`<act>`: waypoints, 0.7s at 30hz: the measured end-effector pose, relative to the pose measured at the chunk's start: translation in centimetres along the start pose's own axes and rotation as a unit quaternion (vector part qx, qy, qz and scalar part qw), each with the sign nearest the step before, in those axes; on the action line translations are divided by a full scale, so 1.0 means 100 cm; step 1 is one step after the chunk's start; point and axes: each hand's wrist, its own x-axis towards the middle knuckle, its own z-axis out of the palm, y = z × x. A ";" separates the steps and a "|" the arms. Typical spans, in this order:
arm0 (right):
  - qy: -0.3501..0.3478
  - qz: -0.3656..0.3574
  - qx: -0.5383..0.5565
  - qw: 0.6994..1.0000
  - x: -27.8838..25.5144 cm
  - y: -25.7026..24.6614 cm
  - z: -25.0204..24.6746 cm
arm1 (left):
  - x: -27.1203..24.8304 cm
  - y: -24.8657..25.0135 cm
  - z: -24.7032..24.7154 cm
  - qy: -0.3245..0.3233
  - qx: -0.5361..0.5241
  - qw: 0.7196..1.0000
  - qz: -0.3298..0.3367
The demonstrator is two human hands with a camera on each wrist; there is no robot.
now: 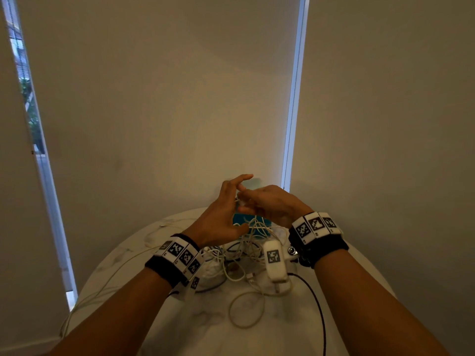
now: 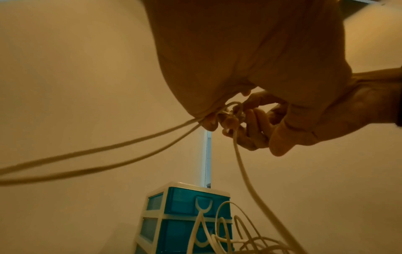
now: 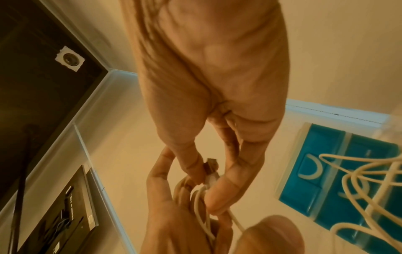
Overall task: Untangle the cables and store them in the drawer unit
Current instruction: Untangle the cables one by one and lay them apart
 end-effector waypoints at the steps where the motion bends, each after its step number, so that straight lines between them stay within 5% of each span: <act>1: -0.004 0.004 0.012 1.000 0.001 0.000 0.000 | 0.000 0.000 0.000 -0.006 0.011 1.000 0.005; 9: 0.100 -0.089 -0.009 0.991 0.006 0.009 0.017 | 0.008 0.000 0.000 0.005 0.049 0.999 -0.007; 13: 0.155 -0.135 -0.027 0.978 0.012 0.008 0.029 | 0.013 0.000 0.003 0.090 0.084 0.992 -0.036; 15: 0.153 -0.137 -0.019 0.978 0.012 0.005 0.031 | 0.016 -0.005 0.001 0.132 0.084 0.986 -0.056; 21: 0.089 -0.125 -0.058 0.986 0.012 0.006 0.031 | 0.017 -0.015 -0.004 0.100 0.043 0.990 -0.084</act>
